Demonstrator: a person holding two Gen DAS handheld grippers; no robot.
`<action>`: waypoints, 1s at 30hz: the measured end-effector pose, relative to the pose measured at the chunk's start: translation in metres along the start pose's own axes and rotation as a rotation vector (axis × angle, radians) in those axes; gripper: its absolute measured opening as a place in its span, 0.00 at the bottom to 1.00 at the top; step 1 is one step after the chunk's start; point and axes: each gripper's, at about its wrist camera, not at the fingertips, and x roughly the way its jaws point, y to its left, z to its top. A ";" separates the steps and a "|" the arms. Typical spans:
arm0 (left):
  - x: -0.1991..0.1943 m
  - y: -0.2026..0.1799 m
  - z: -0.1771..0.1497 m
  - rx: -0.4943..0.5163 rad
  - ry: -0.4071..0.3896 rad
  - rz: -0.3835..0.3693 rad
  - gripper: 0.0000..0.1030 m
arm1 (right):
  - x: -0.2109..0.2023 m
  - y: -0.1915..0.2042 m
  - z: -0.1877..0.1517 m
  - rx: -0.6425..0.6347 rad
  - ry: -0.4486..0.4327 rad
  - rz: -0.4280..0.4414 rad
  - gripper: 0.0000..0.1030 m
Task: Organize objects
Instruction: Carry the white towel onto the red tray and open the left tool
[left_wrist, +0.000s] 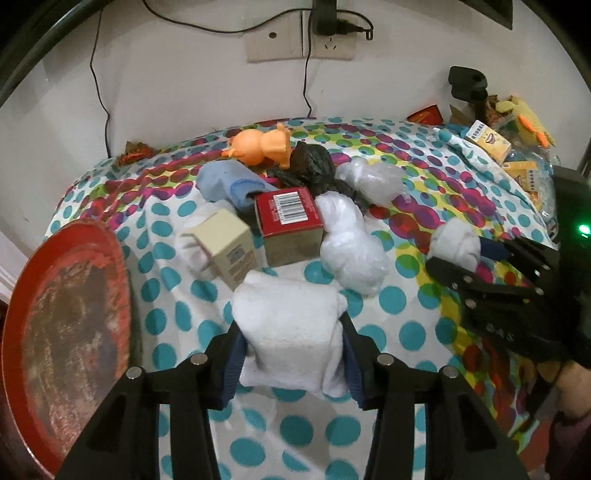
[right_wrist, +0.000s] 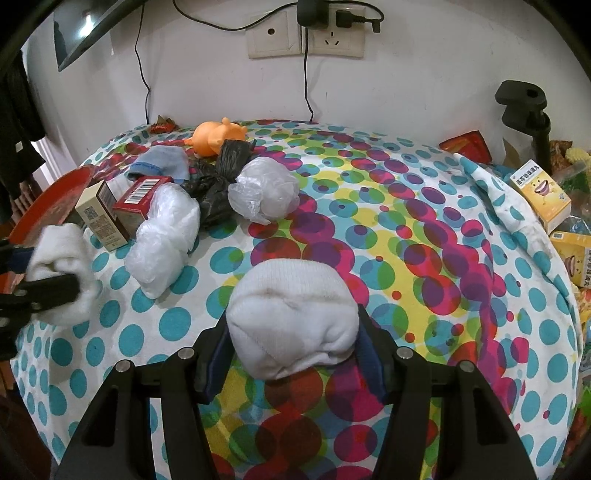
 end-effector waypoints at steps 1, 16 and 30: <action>-0.004 0.002 -0.001 0.000 -0.004 0.005 0.46 | 0.000 0.000 0.000 -0.002 0.000 -0.003 0.55; -0.079 0.118 -0.031 -0.128 -0.042 0.192 0.46 | 0.001 0.005 -0.002 -0.031 0.004 -0.041 0.54; -0.057 0.267 -0.078 -0.369 0.102 0.338 0.46 | 0.003 0.009 0.000 -0.049 0.011 -0.067 0.54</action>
